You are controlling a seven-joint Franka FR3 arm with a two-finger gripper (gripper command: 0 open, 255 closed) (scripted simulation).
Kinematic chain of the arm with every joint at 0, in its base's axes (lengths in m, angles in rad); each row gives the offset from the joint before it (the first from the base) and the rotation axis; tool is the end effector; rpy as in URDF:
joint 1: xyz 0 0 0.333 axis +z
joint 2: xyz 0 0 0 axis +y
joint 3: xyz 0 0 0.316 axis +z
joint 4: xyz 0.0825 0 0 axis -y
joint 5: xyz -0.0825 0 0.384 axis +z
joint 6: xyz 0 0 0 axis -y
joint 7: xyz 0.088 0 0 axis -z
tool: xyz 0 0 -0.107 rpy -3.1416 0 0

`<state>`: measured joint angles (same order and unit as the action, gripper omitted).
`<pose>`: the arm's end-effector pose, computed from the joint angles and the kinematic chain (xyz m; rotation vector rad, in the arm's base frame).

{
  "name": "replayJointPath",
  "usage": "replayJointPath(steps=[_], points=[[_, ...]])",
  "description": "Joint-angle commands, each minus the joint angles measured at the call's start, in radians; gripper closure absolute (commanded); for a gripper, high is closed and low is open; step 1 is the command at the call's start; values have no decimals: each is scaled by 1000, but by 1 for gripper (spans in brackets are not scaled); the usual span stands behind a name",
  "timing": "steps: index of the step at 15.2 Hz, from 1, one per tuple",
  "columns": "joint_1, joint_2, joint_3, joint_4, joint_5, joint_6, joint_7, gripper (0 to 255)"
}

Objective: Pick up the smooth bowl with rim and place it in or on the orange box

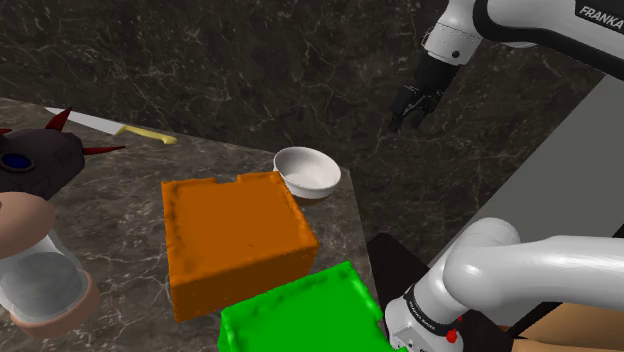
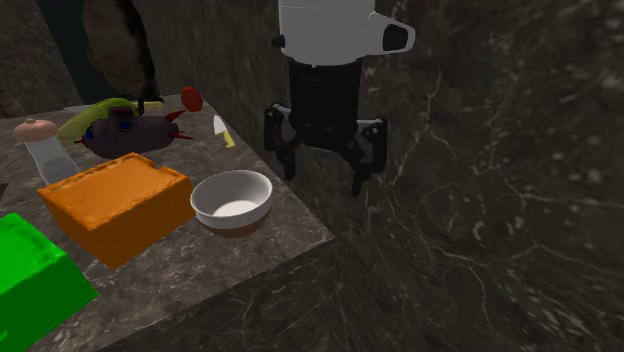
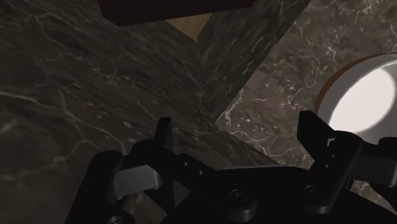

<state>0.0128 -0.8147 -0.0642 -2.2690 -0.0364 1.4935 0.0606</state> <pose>0.2902 -0.0272 0.6322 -3.1264 0.1506 -0.0593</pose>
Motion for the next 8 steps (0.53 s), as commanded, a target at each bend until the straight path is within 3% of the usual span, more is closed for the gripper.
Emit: replayJointPath(steps=[1, 8], points=[[0, 0, 0, 0, 0, 0, 0, 0], [31, 56, 76, -116, 127, 193, 135, 0]])
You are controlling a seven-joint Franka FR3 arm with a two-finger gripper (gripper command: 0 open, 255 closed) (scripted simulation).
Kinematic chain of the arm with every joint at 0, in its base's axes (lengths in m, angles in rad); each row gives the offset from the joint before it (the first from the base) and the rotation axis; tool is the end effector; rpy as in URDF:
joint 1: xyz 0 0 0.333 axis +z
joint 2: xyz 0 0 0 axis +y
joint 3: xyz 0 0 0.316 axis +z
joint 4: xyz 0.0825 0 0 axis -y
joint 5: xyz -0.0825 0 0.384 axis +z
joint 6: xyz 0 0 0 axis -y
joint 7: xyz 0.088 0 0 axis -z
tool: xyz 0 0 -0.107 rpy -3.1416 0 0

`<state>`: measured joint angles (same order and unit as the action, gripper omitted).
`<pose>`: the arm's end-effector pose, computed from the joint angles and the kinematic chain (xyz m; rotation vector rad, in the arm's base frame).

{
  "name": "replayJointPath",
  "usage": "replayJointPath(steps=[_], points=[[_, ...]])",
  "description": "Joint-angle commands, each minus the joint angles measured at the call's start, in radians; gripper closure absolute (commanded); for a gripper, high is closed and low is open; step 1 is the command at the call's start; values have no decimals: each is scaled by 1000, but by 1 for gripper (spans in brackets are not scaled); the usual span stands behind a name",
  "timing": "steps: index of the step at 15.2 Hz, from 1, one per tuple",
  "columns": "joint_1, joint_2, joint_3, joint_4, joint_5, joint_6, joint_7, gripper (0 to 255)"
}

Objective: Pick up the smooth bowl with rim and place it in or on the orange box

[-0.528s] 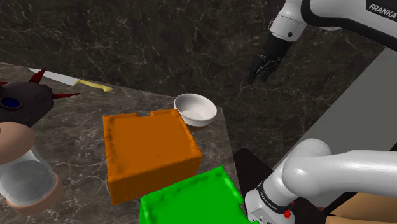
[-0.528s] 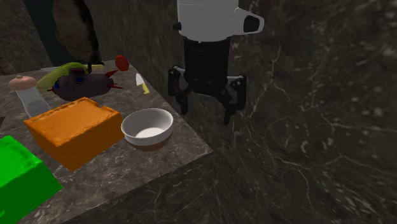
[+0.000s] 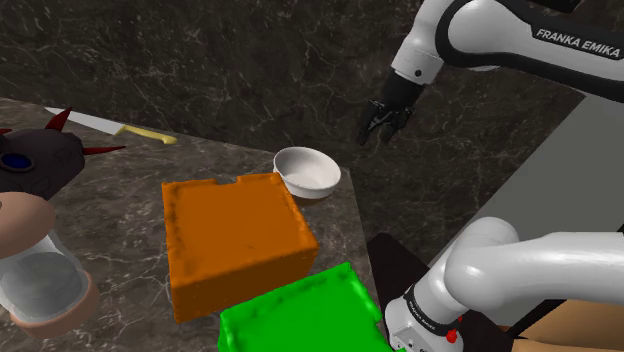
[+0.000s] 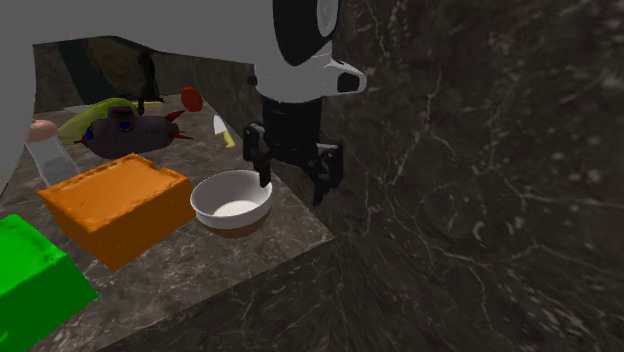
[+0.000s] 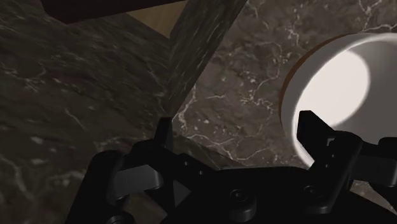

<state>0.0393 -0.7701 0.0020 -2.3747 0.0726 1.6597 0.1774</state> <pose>0.3190 0.0205 0.5850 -3.0565 0.2160 -0.0721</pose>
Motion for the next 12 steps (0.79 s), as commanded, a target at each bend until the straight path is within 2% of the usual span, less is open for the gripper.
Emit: replayJointPath(steps=[1, 6, 12], points=[[10, 25, 21, -22, 36, 57, 36, 0], [39, 112, 80, -60, 123, 210, 117, 0], [44, 124, 91, -118, 133, 281, 115, 0]])
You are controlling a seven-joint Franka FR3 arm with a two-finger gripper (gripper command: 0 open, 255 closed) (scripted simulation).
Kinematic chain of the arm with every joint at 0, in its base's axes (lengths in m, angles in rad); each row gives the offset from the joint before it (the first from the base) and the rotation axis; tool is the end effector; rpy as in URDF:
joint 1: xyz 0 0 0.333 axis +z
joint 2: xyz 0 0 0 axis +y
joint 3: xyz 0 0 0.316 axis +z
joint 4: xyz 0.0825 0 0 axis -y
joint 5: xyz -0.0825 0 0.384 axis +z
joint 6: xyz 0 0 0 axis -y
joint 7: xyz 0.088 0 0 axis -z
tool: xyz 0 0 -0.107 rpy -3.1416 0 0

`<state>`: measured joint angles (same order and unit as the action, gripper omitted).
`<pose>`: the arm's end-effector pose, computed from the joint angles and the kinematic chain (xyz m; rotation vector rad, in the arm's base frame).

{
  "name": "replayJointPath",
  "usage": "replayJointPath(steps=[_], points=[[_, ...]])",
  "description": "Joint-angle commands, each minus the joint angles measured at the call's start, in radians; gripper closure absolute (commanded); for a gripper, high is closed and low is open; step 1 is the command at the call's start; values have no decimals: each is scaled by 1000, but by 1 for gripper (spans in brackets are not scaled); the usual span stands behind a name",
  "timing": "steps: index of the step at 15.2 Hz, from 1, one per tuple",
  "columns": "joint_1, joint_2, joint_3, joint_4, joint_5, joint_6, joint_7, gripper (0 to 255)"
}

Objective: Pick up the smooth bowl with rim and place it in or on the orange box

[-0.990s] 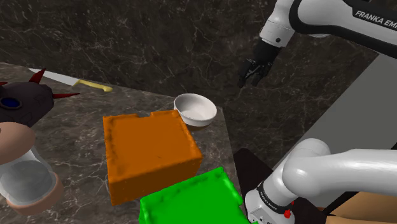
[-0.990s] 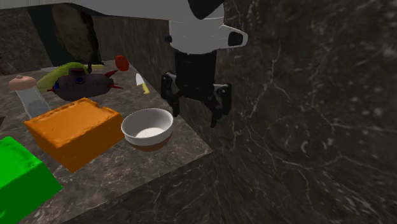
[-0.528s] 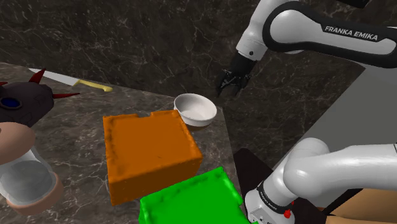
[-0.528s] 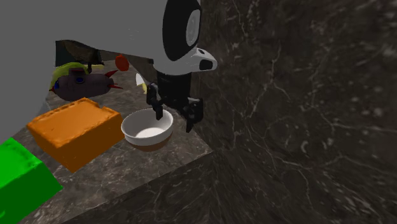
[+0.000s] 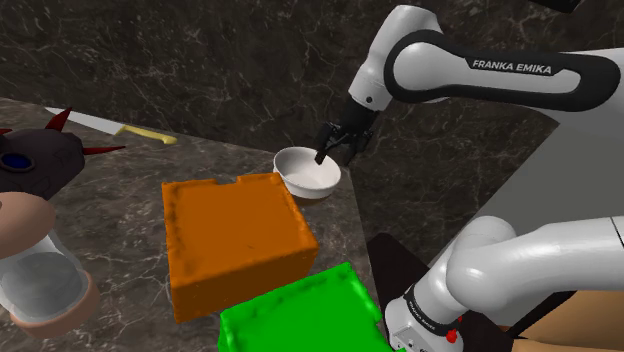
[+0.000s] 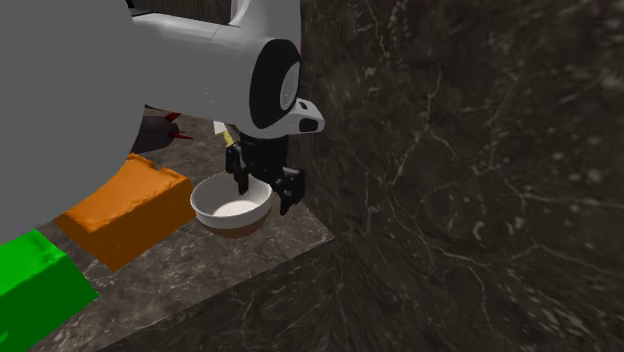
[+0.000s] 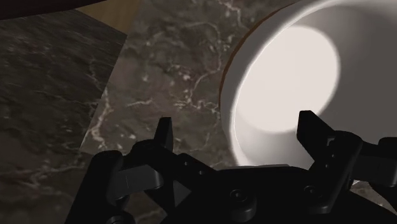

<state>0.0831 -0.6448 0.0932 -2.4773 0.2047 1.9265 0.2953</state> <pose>0.3583 0.0817 0.5168 -2.9693 0.2943 -0.0891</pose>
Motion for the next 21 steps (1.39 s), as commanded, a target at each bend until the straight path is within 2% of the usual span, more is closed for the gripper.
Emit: replayJointPath(steps=[1, 2, 10, 11, 21], points=[[1, 2, 2, -26, 3, 28, -4, 0], [3, 7, 5, -43, 6, 51, -4, 0], [3, 7, 5, -43, 6, 51, -4, 0], [3, 7, 5, -43, 6, 51, -4, 255], [2, 5, 4, -31, 5, 37, -2, 255]])
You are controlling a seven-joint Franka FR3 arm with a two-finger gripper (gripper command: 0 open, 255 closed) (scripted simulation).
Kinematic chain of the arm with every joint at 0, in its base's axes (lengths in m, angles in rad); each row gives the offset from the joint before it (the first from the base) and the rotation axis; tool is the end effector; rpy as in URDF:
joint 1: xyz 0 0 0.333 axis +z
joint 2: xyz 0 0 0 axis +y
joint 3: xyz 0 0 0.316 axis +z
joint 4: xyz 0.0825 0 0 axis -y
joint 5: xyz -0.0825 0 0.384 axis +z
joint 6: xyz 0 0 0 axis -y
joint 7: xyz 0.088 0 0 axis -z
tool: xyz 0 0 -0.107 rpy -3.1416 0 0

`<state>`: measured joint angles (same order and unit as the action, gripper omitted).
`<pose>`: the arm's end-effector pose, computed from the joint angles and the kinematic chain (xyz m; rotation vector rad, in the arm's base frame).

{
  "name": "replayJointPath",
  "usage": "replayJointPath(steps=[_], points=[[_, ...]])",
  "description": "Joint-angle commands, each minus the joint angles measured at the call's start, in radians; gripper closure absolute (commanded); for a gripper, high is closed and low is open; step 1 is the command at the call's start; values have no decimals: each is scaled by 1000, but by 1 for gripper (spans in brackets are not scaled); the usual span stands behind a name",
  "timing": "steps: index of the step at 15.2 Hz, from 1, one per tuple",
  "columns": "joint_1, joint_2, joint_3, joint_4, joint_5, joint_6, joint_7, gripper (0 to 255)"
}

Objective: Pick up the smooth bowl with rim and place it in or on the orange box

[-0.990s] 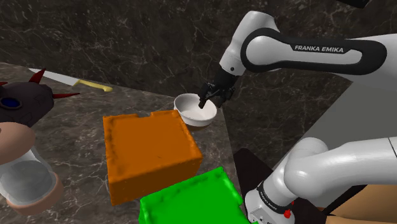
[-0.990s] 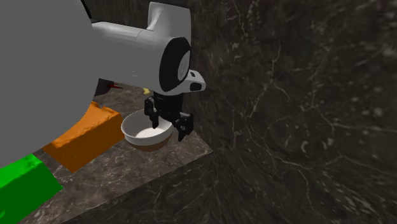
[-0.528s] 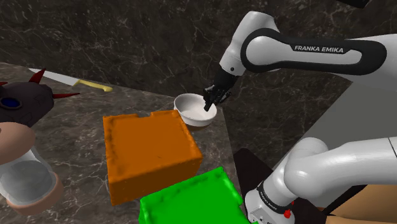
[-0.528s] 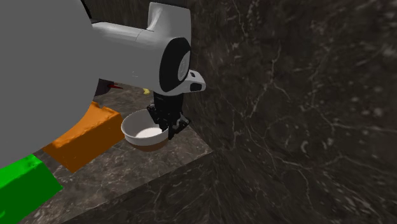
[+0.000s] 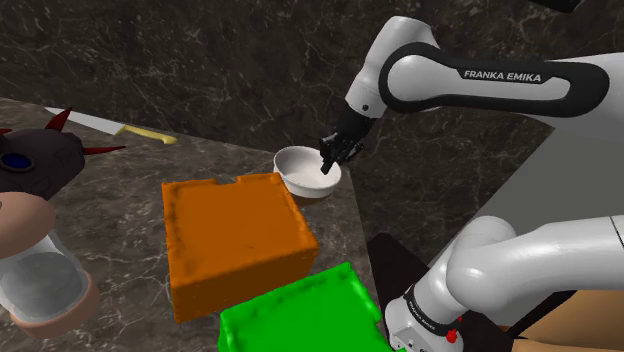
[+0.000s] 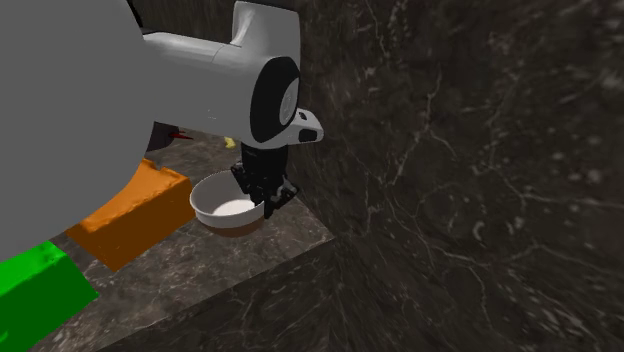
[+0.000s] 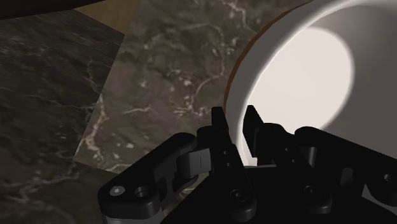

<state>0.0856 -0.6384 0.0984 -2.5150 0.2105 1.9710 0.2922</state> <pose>0.3587 0.0832 0.5002 -2.9691 0.2948 -0.0895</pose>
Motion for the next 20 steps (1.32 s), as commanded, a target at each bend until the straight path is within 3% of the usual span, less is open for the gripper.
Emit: replayJointPath(steps=[1, 20], points=[[-1, -3, -2, 19, -2, -21, 3, 255], [-7, 13, -17, 285, -24, -269, 37, 255]])
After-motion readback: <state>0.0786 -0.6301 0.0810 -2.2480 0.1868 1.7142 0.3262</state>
